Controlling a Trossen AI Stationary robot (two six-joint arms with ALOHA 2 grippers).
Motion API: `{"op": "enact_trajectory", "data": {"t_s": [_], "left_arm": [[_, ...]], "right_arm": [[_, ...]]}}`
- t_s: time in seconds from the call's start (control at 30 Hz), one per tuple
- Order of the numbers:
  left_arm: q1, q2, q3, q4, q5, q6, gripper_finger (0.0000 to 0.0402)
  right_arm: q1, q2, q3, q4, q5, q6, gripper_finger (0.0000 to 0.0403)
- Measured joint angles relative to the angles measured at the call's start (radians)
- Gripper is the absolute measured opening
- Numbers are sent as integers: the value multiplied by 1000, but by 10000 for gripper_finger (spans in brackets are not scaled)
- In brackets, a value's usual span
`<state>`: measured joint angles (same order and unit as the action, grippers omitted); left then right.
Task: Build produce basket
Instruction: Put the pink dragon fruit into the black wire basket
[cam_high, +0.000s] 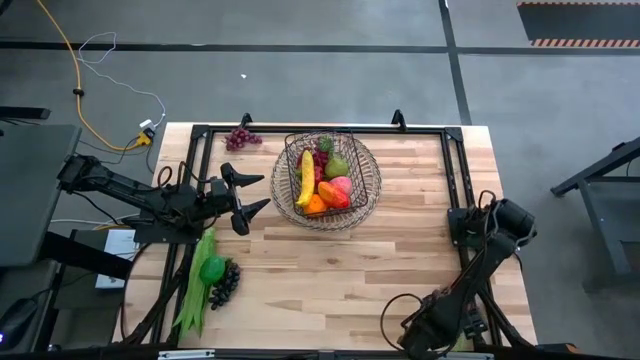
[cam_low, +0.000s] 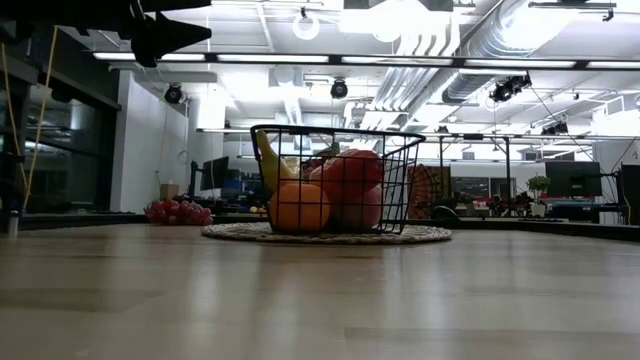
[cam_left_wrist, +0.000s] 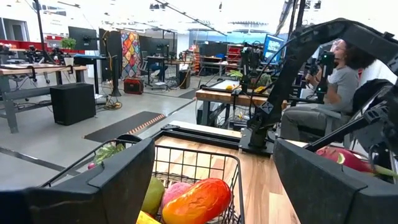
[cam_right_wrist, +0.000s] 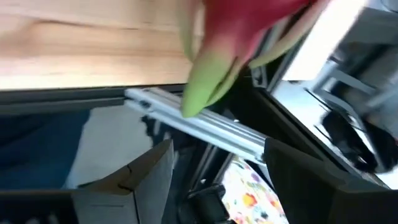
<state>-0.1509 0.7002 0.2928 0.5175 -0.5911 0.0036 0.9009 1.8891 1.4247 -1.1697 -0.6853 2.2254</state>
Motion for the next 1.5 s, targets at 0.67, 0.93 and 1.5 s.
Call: {"op": "enact_trajectory", "data": {"t_s": [0.67,0.93,1.5], "left_arm": [[0,0,0,-5,3,0,317],[0,0,1,-5,3,0,317],[0,0,1,-4,3,0,317]], "right_arm": [[37,63,-39,-16,-24,23,243],[38,63,-112,81,-18,17,243],[38,63,-197,160,-8,-8,198]]}}
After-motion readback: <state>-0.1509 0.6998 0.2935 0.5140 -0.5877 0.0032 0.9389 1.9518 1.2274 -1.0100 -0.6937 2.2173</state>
